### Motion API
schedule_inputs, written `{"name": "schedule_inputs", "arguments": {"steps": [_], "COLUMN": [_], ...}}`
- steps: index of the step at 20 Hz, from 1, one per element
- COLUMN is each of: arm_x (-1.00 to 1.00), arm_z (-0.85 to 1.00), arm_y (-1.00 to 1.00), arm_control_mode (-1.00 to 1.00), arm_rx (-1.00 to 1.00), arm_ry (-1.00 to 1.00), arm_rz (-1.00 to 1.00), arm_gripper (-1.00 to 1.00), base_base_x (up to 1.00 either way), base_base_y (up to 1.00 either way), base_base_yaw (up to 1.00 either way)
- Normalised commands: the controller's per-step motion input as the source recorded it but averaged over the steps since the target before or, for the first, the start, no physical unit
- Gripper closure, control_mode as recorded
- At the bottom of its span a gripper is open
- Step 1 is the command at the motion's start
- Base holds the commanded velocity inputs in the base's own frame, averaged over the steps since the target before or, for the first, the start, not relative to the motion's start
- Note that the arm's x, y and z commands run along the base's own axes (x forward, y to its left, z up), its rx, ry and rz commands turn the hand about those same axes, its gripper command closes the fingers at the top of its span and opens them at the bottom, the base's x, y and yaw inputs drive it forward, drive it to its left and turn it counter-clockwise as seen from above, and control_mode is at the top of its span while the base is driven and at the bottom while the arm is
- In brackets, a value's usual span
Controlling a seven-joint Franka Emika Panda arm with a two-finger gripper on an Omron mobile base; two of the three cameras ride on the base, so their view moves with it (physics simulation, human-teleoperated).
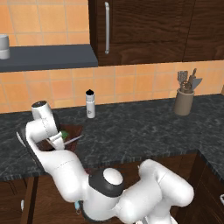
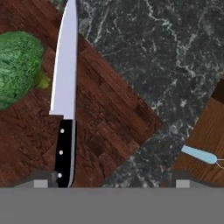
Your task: Place the appropriate cutting tool for cutting the broccoli skin on the cutting board.
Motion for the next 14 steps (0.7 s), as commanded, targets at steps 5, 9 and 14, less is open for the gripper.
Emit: {"name": "schedule_inputs", "arguments": {"steps": [5, 9, 14], "arm_x": [-0.37, -0.29, -0.3], "arm_z": [0.31, 0.1, 0.07], "arm_y": [-0.66, -0.77, -0.81], "arm_control_mode": [-1.0, -1.0, -1.0], "arm_rx": [0.03, 0.01, 0.0], "arm_ry": [-0.23, -0.14, -0.06], "arm_rz": [0.02, 0.05, 0.05], "arm_gripper": [-1.0, -1.0, -1.0], "base_base_x": [0.0, 0.0, 0.0], "base_base_y": [0.0, 0.0, 0.0], "base_base_yaw": [0.0, 0.0, 0.0]}}
